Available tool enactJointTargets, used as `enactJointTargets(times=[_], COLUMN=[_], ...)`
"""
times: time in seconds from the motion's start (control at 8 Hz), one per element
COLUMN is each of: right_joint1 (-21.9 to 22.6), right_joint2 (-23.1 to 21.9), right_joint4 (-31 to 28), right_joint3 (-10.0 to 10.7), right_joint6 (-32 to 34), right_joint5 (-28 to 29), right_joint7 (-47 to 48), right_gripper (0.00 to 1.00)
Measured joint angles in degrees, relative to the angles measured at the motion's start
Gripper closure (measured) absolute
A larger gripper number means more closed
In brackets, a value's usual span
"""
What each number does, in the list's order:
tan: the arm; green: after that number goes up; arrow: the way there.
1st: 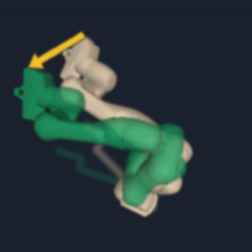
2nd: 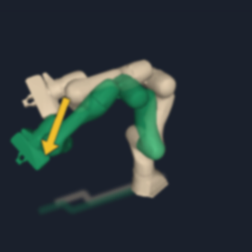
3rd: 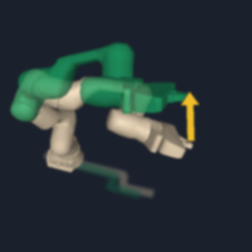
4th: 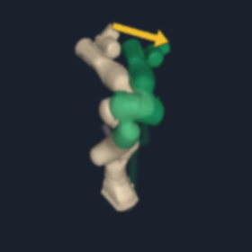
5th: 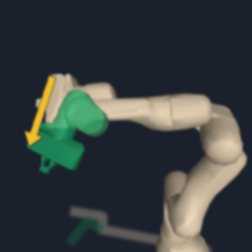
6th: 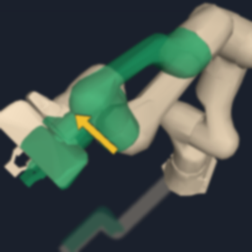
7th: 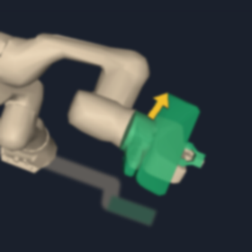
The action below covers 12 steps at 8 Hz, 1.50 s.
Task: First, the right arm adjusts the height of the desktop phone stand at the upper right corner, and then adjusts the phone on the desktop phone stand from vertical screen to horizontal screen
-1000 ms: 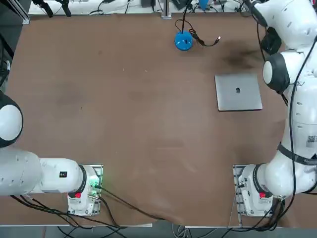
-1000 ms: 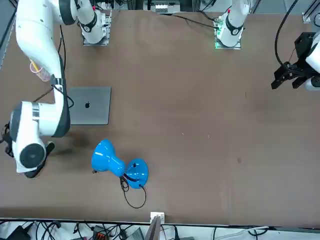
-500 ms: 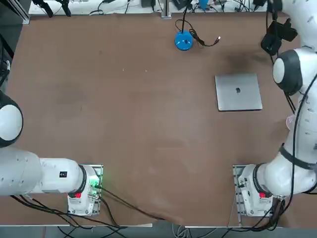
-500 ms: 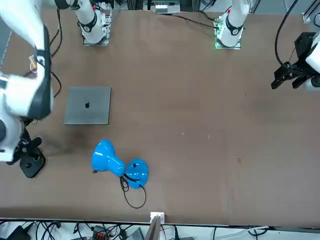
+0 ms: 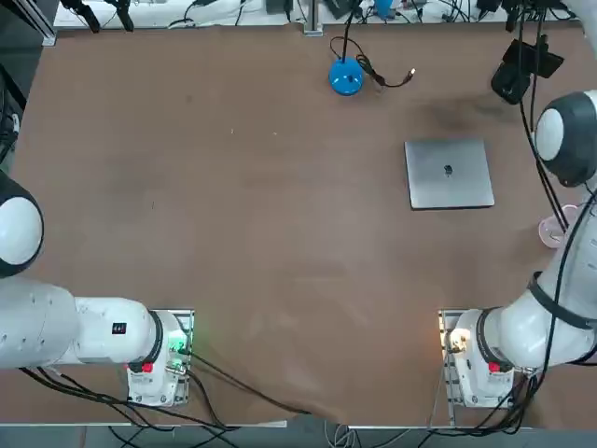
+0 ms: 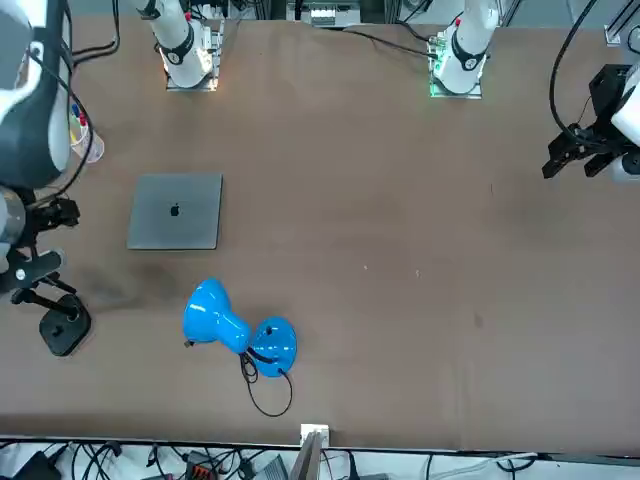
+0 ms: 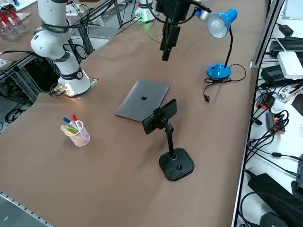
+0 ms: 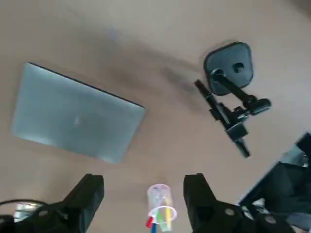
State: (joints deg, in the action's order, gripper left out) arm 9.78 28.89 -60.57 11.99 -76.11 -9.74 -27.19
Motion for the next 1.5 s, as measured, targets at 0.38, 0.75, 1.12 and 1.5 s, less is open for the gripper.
enactJointTargets(times=[0.38, 0.75, 1.12, 1.5], right_joint1=[-1.5, -5.8, -6.2, -7.0], right_joint2=[-11.1, -25.1, -33.0, -33.8], right_joint4=[-14.7, -31.3, -39.3, -39.6], right_joint3=[-1.9, -7.6, -8.3, -8.3], right_joint6=[-7.8, -15.8, -18.4, -19.3], right_joint5=[4.1, 8.0, 9.3, 10.7], right_joint7=[5.1, 11.2, 14.7, 16.6], right_gripper=[0.0, 0.0, 0.0, 0.0])
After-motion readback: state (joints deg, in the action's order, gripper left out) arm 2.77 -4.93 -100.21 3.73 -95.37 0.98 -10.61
